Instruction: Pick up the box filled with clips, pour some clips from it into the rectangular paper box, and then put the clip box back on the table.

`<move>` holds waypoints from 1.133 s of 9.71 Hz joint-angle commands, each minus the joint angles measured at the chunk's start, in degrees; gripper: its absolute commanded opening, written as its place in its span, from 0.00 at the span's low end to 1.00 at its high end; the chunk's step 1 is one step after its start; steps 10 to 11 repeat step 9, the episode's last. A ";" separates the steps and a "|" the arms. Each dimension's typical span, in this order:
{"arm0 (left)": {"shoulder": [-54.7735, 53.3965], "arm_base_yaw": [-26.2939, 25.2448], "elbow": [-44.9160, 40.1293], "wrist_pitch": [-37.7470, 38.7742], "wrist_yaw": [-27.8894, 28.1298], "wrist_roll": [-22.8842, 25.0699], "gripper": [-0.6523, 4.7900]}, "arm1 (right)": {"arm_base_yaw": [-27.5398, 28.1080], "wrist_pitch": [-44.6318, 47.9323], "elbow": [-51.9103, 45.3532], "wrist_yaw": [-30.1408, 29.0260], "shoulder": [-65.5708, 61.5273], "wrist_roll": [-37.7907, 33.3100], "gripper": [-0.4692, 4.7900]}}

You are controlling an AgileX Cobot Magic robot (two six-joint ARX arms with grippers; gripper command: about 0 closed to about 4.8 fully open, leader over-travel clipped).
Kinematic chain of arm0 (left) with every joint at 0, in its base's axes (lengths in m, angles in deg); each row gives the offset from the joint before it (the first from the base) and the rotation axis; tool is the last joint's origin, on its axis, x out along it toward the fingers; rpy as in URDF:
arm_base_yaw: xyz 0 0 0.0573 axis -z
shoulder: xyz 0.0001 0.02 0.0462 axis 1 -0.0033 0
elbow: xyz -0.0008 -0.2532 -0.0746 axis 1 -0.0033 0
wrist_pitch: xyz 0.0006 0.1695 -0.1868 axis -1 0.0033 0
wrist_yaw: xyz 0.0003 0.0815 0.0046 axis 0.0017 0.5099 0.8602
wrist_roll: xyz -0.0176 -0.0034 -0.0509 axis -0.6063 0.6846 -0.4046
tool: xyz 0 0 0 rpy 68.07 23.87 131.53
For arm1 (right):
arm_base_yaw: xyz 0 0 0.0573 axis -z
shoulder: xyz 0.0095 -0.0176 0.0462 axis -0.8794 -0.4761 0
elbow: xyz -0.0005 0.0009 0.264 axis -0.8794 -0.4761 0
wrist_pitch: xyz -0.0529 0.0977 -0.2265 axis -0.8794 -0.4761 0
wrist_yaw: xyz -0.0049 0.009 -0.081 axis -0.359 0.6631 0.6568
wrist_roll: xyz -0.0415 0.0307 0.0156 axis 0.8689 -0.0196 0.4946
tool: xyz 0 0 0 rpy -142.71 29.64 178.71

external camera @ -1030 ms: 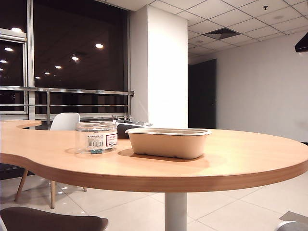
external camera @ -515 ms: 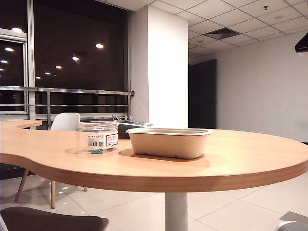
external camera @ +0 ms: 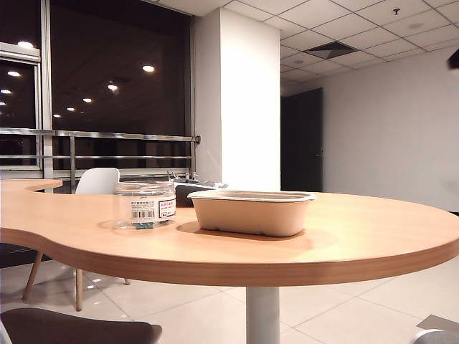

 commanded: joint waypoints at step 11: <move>0.07 -0.09 0.02 0.02 -0.39 0.20 0.11 | 8.76 -6.34 -17.00 16.66 26.75 -0.48 0.09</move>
